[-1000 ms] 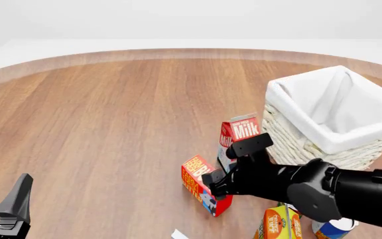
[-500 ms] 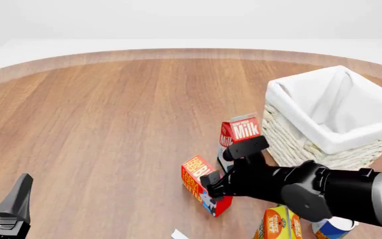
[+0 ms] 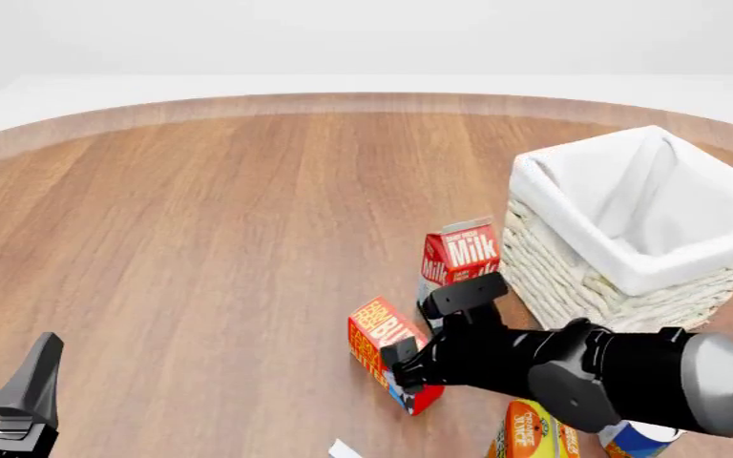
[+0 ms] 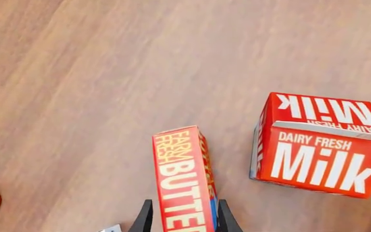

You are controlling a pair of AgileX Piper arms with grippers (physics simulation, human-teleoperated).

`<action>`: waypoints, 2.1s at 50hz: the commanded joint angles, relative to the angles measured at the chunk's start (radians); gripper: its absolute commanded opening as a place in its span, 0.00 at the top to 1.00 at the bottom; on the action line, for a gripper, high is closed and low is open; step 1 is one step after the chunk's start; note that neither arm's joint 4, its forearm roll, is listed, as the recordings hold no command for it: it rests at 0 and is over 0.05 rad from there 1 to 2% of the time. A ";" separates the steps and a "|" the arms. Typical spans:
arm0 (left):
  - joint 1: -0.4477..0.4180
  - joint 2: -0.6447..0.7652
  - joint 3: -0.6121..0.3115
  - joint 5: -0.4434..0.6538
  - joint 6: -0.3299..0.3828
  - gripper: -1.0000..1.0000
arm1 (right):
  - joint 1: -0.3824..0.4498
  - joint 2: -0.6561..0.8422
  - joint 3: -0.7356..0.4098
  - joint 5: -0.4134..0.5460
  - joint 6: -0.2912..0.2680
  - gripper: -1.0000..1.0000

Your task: Pick up the cream cheese box and the butter, and put them in the basket.

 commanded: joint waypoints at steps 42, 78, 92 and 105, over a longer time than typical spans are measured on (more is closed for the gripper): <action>0.000 0.000 0.000 0.000 0.000 0.00 | 0.009 0.051 0.040 -0.054 0.021 0.00; 0.000 0.000 0.000 0.000 0.000 0.00 | 0.005 -0.099 -0.036 0.110 -0.051 1.00; 0.000 0.000 0.000 0.000 0.000 0.00 | 0.024 -0.256 -0.089 0.251 -0.078 1.00; 0.000 0.000 0.000 0.000 0.000 0.00 | 0.027 -0.385 -0.133 0.351 -0.103 1.00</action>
